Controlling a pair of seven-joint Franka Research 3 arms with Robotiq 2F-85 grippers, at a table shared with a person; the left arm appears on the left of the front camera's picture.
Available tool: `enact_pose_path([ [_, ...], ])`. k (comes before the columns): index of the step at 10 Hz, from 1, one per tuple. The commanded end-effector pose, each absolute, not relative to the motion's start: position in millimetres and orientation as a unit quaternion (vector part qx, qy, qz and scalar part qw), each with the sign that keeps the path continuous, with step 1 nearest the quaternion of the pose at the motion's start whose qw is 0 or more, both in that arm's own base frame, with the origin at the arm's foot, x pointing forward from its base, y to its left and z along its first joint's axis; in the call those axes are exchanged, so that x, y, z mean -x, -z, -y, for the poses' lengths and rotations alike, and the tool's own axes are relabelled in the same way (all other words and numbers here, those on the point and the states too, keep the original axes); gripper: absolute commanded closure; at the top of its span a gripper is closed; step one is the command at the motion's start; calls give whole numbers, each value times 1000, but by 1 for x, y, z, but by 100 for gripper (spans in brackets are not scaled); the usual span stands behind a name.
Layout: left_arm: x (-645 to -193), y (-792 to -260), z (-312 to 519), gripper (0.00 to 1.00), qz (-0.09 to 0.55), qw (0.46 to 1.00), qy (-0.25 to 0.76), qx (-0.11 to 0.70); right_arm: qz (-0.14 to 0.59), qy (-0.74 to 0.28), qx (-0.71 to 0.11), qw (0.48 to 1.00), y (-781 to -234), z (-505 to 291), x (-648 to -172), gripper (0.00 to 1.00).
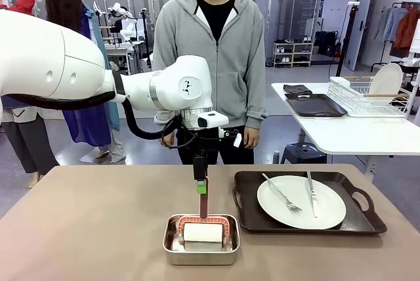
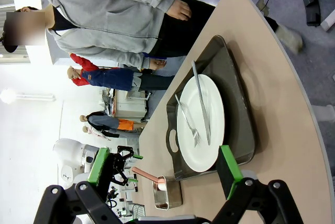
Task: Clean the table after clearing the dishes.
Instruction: When the right (or left) Handle tray is removed, use the right hand (or left hand) to clean the right (or left) side of the table with the Lint Roller.
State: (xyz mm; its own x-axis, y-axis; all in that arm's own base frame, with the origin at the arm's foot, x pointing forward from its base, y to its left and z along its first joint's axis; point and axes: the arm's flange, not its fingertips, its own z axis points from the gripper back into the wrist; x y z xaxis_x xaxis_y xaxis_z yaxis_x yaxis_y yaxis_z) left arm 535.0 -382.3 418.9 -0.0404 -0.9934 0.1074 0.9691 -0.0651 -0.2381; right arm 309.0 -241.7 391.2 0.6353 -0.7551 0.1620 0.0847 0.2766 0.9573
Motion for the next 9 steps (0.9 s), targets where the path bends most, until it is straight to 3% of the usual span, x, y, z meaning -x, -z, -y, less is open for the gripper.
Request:
enact_pose_path([
  [1, -535, -420, 382, 0, -50, 681, 722, 116, 319, 284, -531, 732, -393, 241, -308, 0],
  [2, -535, -419, 382, 0, -50, 682, 720, 122, 319, 284, -531, 732, -393, 241, -308, 0],
  [4, -557, -452, 327, 0, 4, 708, 669, 225, 319, 284, -531, 732, -393, 241, -308, 0],
  [8, -564, -474, 176, 0, 88, 716, 536, 439, 319, 284, -531, 732, -393, 241, -308, 0],
  [9, -561, -471, 128, 0, 111, 721, 506, 460, 319, 284, -531, 732, -393, 241, -308, 0],
])
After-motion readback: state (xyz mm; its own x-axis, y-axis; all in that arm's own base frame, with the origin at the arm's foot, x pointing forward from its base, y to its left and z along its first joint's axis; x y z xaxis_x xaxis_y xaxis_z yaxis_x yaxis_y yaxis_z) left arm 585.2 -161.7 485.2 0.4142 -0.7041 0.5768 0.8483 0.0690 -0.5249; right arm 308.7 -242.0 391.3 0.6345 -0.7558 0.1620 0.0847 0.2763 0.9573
